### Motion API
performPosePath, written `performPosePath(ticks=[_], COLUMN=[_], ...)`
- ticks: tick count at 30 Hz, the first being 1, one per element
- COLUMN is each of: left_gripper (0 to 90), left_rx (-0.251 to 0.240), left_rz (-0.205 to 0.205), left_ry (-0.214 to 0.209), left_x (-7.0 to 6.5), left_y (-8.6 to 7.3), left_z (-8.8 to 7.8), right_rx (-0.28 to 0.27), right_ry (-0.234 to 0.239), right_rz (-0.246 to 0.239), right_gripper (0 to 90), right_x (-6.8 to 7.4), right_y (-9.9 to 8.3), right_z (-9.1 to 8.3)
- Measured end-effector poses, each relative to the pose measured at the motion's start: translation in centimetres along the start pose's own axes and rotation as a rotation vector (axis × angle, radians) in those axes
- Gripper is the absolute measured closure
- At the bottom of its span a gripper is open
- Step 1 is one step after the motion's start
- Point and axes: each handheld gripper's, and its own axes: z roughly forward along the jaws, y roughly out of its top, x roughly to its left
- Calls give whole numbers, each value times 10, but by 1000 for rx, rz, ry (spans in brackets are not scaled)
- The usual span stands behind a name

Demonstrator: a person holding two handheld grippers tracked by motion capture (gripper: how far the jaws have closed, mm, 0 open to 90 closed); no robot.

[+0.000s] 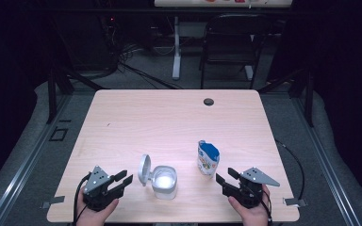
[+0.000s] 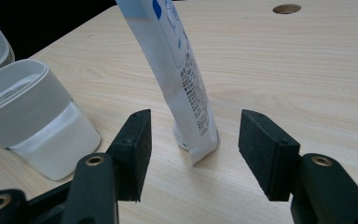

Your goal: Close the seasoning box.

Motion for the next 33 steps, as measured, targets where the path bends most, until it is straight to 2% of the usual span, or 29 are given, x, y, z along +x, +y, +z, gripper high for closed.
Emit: performPosePath(ticks=[2, 14, 19, 26, 33], left_gripper=[709, 783, 838, 896, 900], left_rx=[-1, -29, -21, -43, -49], left_rz=[10, 6, 6, 15, 34], left_ry=[-2, -6, -8, -34, -53], left_x=[-1, -3, -3, -8, -13], left_y=[2, 10, 13, 19, 24], left_z=[0, -4, -5, -7, -7], right_rx=[-3, -7, -1, 2, -1], right_ry=[-3, -4, -7, -17, -26], right_rz=[4, -20, -30, -32, -25], right_gripper=[442, 436, 435, 436, 436], right_x=[-1, 5, 5, 3, 1], right_y=[-1, -2, -4, -7, -8], right_z=[-1, -1, 0, -2, -4])
